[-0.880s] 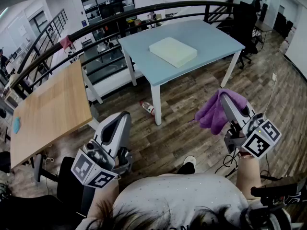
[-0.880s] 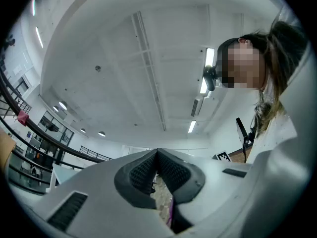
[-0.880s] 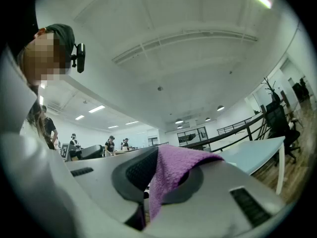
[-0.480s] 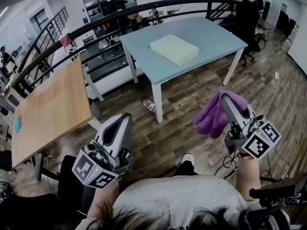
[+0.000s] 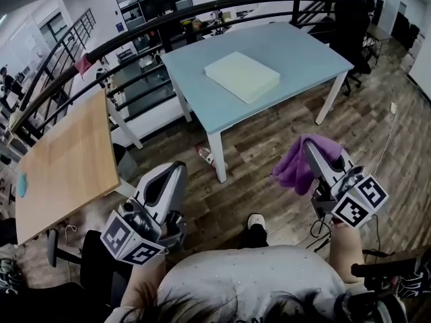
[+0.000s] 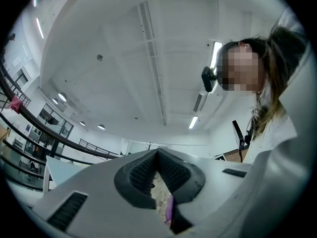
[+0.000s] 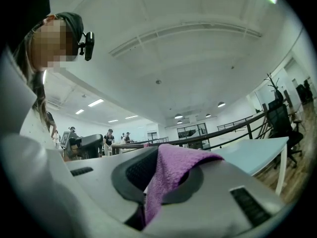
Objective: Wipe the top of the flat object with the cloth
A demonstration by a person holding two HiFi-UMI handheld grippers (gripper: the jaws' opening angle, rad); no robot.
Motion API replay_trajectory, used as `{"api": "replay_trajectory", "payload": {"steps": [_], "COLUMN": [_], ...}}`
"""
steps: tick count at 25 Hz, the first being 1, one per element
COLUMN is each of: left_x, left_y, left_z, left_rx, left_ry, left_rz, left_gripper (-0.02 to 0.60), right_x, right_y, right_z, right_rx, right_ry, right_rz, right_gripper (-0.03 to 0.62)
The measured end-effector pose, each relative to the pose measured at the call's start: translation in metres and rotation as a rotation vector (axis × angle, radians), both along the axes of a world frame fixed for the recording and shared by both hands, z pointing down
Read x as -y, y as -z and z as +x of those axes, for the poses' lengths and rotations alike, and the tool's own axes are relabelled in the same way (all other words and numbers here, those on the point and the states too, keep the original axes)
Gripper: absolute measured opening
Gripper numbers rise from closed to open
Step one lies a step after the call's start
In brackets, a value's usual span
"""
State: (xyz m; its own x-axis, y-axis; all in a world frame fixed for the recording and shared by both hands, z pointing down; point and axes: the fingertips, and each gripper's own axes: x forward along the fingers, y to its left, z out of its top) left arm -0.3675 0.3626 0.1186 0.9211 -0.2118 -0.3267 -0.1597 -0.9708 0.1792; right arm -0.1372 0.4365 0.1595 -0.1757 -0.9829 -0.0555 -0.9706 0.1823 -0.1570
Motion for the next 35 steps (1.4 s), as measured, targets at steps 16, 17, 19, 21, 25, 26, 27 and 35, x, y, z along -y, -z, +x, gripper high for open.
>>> {"api": "replay_trajectory", "payload": {"steps": [16,17,19,21,25,26,27,35], "left_x": [0.159,0.166,0.182,0.202,0.239,0.249,0.259,0.376], "left_y": [-0.021,-0.027,-0.042,-0.056,-0.071,-0.074,-0.075,-0.098], "left_z": [0.158,0.163,0.172,0.179,0.199,0.206,0.214,0.272], "left_rx": [0.018,0.024,0.057,0.098,0.108,0.106,0.102,0.158], "left_ry": [0.142,0.147,0.175,0.214,0.23,0.222,0.21,0.214], "left_rz": [-0.107,-0.127,-0.159,-0.174,-0.187,-0.19,-0.193,-0.182], "left_gripper": [0.002,0.002,0.002,0.002,0.044,0.025,0.023,-0.008], "right_x": [0.165,0.173,0.188,0.205,0.244,0.255,0.266,0.378], "right_y": [-0.009,-0.012,-0.019,-0.027,-0.04,-0.043,-0.045,-0.044], "right_z": [0.132,0.138,0.148,0.157,0.176,0.181,0.187,0.234], "right_rx": [0.074,0.1,0.15,0.192,0.223,0.223,0.222,0.218], "right_ry": [0.226,0.225,0.226,0.227,0.236,0.239,0.242,0.263], "right_rz": [0.03,0.038,0.047,0.043,0.019,0.013,0.008,-0.001], "right_gripper": [0.018,0.018,0.018,0.018,0.018,0.018,0.018,0.017]}}
